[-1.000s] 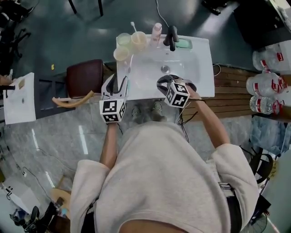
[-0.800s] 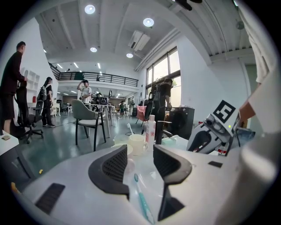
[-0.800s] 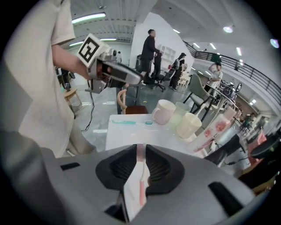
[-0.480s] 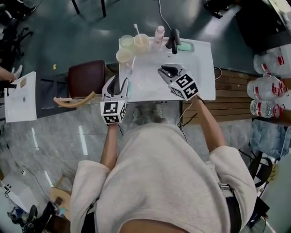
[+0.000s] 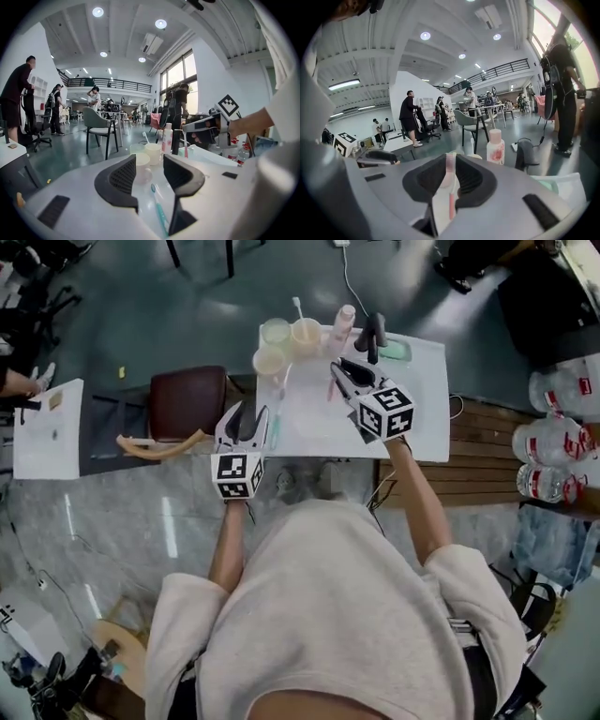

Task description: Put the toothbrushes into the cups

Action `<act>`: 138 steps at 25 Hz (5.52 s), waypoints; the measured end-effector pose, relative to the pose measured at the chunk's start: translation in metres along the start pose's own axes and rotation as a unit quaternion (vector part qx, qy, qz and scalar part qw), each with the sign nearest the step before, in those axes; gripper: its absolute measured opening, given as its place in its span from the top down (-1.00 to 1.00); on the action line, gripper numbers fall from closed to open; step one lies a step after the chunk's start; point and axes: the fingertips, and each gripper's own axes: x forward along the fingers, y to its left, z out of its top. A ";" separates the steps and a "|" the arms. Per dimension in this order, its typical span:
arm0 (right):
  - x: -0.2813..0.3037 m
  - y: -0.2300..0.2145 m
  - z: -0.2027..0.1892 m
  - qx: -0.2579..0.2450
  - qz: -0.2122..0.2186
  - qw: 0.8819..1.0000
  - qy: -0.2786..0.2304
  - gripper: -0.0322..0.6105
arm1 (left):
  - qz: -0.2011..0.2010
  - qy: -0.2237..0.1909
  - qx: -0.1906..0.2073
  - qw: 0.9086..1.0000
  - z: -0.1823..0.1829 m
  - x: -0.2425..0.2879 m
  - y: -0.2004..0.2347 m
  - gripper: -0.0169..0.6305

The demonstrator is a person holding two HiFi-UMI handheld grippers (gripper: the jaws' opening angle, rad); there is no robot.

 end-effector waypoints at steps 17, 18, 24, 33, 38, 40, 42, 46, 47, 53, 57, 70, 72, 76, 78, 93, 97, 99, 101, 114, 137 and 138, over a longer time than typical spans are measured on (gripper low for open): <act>0.111 0.017 0.129 -0.075 0.035 0.993 -0.086 0.71 | 0.076 0.007 -0.024 0.997 -0.010 -0.023 0.063 0.39; 0.117 0.016 0.132 -0.076 0.036 0.993 -0.087 0.71 | 0.080 0.008 -0.025 0.996 -0.011 -0.024 0.066 0.39; 0.151 0.012 0.127 -0.073 0.039 0.993 -0.078 0.70 | 0.105 0.013 -0.031 0.994 -0.013 -0.035 0.083 0.39; 0.175 -0.004 0.092 -0.043 0.023 0.997 -0.058 0.70 | 0.130 0.028 -0.039 0.990 -0.026 -0.051 0.096 0.39; 0.175 0.002 0.063 -0.022 0.025 0.999 -0.036 0.70 | 0.130 0.030 -0.038 0.990 -0.026 -0.052 0.096 0.40; 0.171 0.004 0.052 -0.018 0.024 0.999 -0.028 0.70 | 0.127 0.031 -0.037 0.991 -0.027 -0.051 0.094 0.40; 0.167 0.004 0.045 -0.013 0.022 0.999 -0.025 0.69 | 0.124 0.031 -0.036 0.991 -0.026 -0.049 0.092 0.40; 0.160 0.001 0.034 -0.008 0.014 1.000 -0.015 0.68 | 0.116 0.028 -0.034 0.992 -0.024 -0.046 0.086 0.40; 0.158 0.000 0.031 -0.006 0.012 1.000 -0.013 0.68 | 0.114 0.028 -0.033 0.993 -0.024 -0.045 0.085 0.40; 0.146 -0.005 0.029 0.004 0.012 1.000 -0.016 0.47 | 0.104 0.025 -0.030 0.994 -0.023 -0.042 0.076 0.40; 0.131 -0.007 0.037 0.000 0.004 0.999 -0.035 0.33 | 0.098 0.023 -0.027 0.995 -0.022 -0.042 0.068 0.40; 0.043 0.021 0.066 -0.042 0.012 0.994 -0.102 0.35 | 0.064 0.022 -0.018 0.998 -0.017 -0.028 0.039 0.40; 0.028 0.026 0.065 -0.049 0.011 0.993 -0.108 0.36 | 0.055 0.025 -0.016 0.998 -0.018 -0.024 0.033 0.40; -0.006 0.032 0.065 -0.050 0.006 0.991 -0.125 0.45 | 0.037 0.029 -0.011 0.999 -0.017 -0.014 0.020 0.40; -0.020 0.032 0.061 -0.055 -0.002 0.991 -0.125 0.47 | 0.029 0.030 -0.008 0.999 -0.016 -0.009 0.016 0.40; -0.111 0.027 0.012 -0.069 -0.083 0.990 -0.091 0.90 | -0.018 0.047 0.012 0.999 -0.020 0.020 -0.013 0.40; -0.124 0.023 -0.003 -0.047 -0.101 0.990 -0.086 0.90 | -0.029 0.077 0.009 0.997 -0.039 0.034 -0.017 0.40; -0.128 0.019 -0.009 -0.043 -0.111 0.990 -0.082 0.90 | -0.034 0.098 0.010 0.995 -0.050 0.043 -0.019 0.40; -0.133 0.015 -0.013 -0.040 -0.121 0.989 -0.078 0.90 | -0.036 0.117 0.013 0.992 -0.061 0.053 -0.020 0.40; -0.165 -0.012 -0.044 -0.018 -0.180 0.982 -0.054 0.90 | -0.032 0.238 0.035 0.970 -0.119 0.110 -0.016 0.40; -0.183 -0.019 -0.057 -0.015 -0.199 0.979 -0.041 0.90 | 0.008 0.323 0.024 0.946 -0.148 0.131 -0.006 0.71; -0.183 -0.019 -0.056 -0.016 -0.199 0.979 -0.042 0.90 | 0.008 0.323 0.028 0.946 -0.146 0.132 -0.007 0.73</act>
